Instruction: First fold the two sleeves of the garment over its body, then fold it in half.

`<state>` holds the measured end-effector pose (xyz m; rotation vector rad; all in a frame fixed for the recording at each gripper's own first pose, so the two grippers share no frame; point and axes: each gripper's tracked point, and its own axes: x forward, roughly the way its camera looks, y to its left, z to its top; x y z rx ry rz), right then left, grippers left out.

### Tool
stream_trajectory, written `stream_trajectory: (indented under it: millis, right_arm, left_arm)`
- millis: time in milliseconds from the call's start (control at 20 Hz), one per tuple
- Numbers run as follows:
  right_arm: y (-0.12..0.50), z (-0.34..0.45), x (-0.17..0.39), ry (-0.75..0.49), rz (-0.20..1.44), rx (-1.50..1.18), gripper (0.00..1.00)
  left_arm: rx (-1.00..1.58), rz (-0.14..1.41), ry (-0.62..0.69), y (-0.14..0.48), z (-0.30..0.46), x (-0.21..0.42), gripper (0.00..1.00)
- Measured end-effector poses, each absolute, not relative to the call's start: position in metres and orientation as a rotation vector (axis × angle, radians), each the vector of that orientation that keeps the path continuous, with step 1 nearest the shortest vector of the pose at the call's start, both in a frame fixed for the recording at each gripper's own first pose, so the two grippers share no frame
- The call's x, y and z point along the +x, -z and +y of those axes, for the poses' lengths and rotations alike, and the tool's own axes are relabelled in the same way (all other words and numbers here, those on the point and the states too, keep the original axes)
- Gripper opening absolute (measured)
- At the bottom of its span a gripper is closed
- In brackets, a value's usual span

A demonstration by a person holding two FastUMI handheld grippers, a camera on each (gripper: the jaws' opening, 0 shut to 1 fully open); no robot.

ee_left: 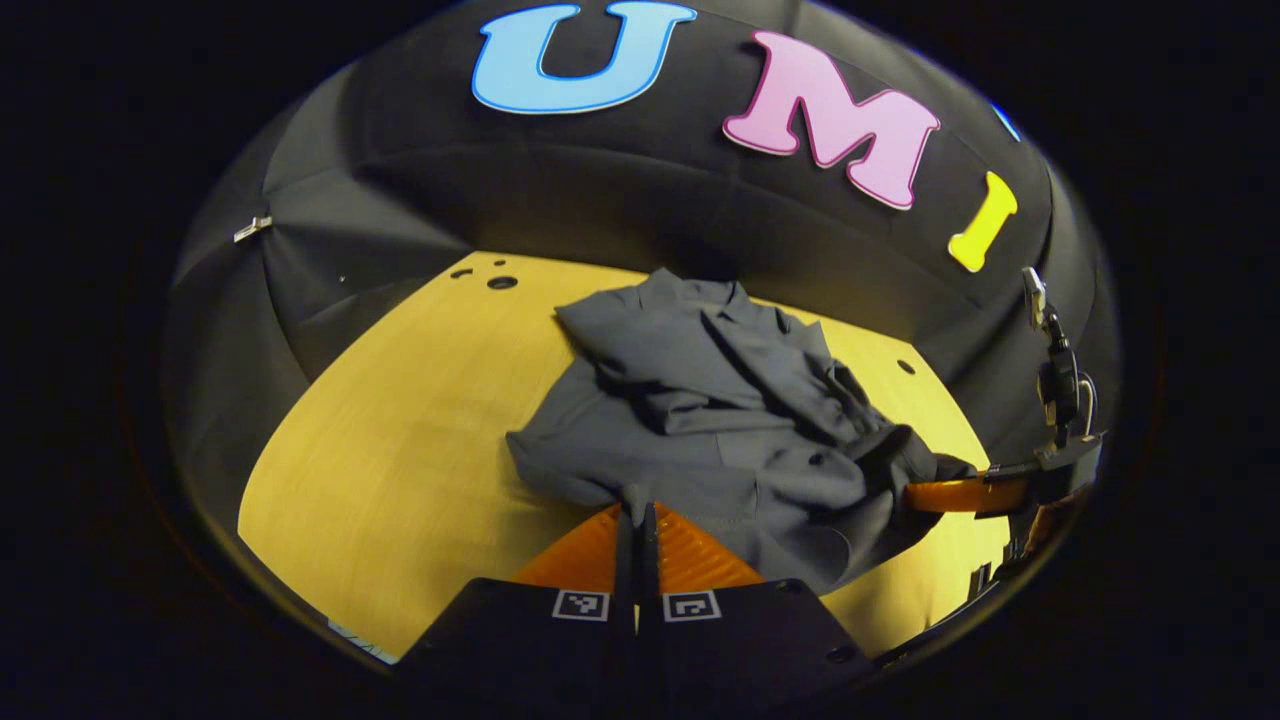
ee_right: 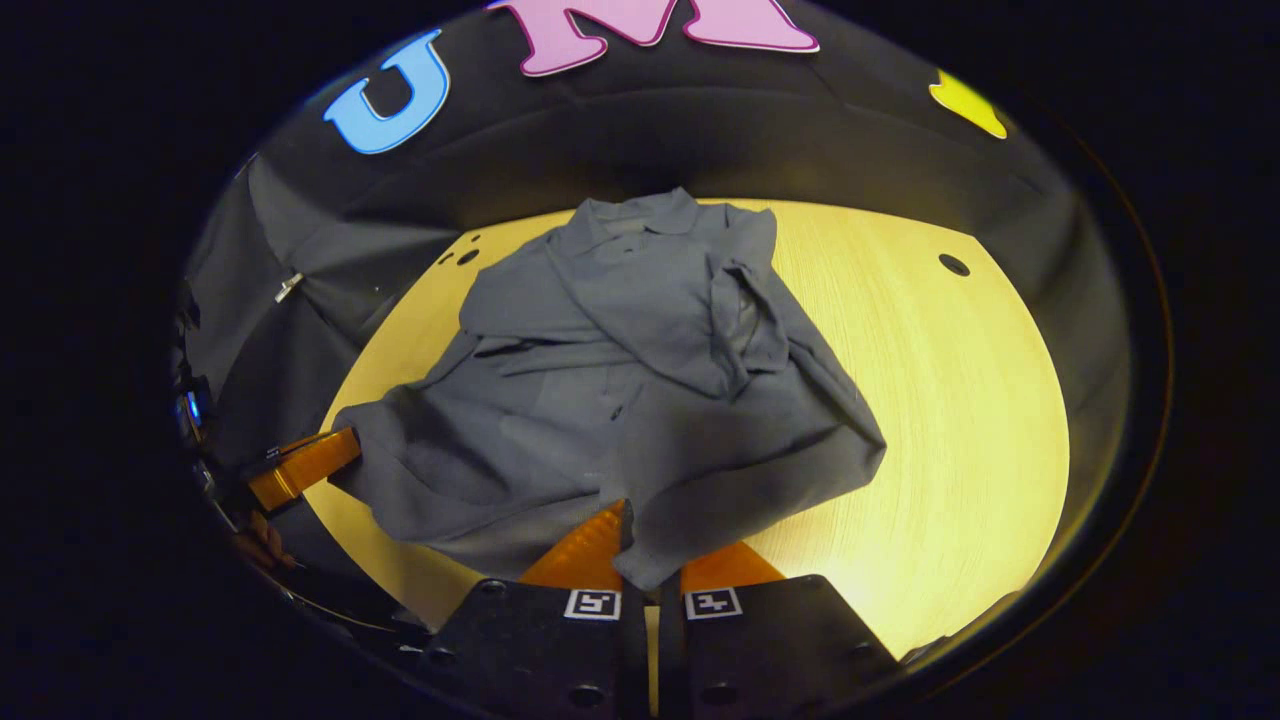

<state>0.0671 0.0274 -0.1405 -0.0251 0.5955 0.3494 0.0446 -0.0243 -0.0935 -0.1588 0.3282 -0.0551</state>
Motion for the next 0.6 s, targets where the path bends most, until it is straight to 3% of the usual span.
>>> stream_trajectory:
  millis: [600]
  right_arm:
    - [0.062,0.036,0.160,-0.336,0.453,0.028,0.09]
  left_arm:
    - [-0.205,0.157,0.032,-0.011,-0.014,0.141,0.05]
